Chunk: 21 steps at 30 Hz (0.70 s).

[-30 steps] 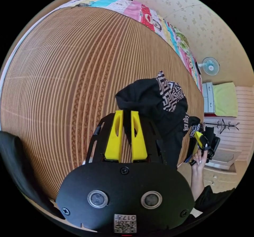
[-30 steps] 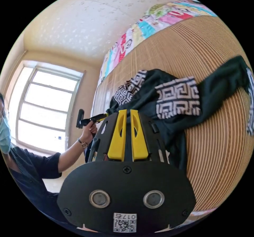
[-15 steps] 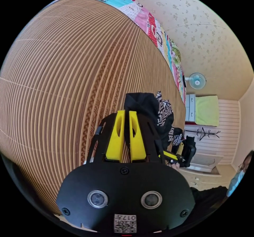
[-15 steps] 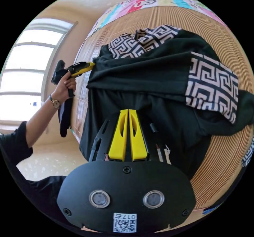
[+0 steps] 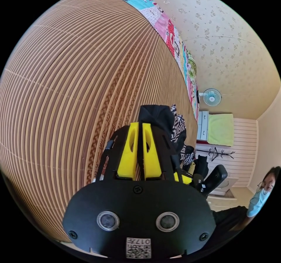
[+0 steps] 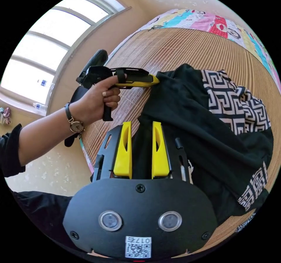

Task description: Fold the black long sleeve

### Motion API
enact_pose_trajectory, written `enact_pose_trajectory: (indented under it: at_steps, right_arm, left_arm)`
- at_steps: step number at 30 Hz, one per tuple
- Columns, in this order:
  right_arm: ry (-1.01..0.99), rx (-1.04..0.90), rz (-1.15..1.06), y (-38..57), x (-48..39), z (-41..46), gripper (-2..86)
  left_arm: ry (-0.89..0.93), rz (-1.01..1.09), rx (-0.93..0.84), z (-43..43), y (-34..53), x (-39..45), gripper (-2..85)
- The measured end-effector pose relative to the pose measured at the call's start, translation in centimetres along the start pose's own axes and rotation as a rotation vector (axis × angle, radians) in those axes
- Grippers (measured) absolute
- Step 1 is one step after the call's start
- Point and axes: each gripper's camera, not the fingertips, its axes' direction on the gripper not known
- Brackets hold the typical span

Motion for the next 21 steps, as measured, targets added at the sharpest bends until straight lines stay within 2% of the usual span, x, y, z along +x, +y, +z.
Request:
enact_pose_trajectory:
  at_steps: [4,8,11,13,15,18,21]
  right_arm:
    - [0.121,0.023,0.061,0.8,-0.5,0.4,5.7]
    - [0.042,0.112,0.066,2.5,-0.3,-1.8,3.3]
    - [0.035,0.185,0.056,4.5,-0.4,-3.5,1.9]
    - [0.054,0.163,0.016,5.5,-0.7,-3.1,1.3]
    - [0.074,0.058,0.006,6.5,-0.3,-0.5,0.9]
    - [-0.004,0.049,0.05,7.2,0.4,-0.1,0.9]
    - [-0.032,0.187,0.047,7.3,-0.7,-2.4,1.4]
  left_arm:
    - [-0.019,0.033,-0.013,0.0,-0.9,-0.6,0.1]
    - [-0.092,0.067,-0.002,-0.2,-1.6,-0.3,-0.7]
    - [-0.081,0.031,0.017,-0.1,-2.4,-0.8,-0.8]
    - [-0.053,-0.005,0.023,0.2,-3.0,-1.5,-0.8]
    - [-0.041,-0.022,0.024,0.6,-3.5,-1.9,-0.8]
    - [-0.101,0.043,0.017,1.5,-3.9,-1.1,-0.8]
    - [-0.142,0.099,-0.01,2.5,-4.2,-0.5,-0.8]
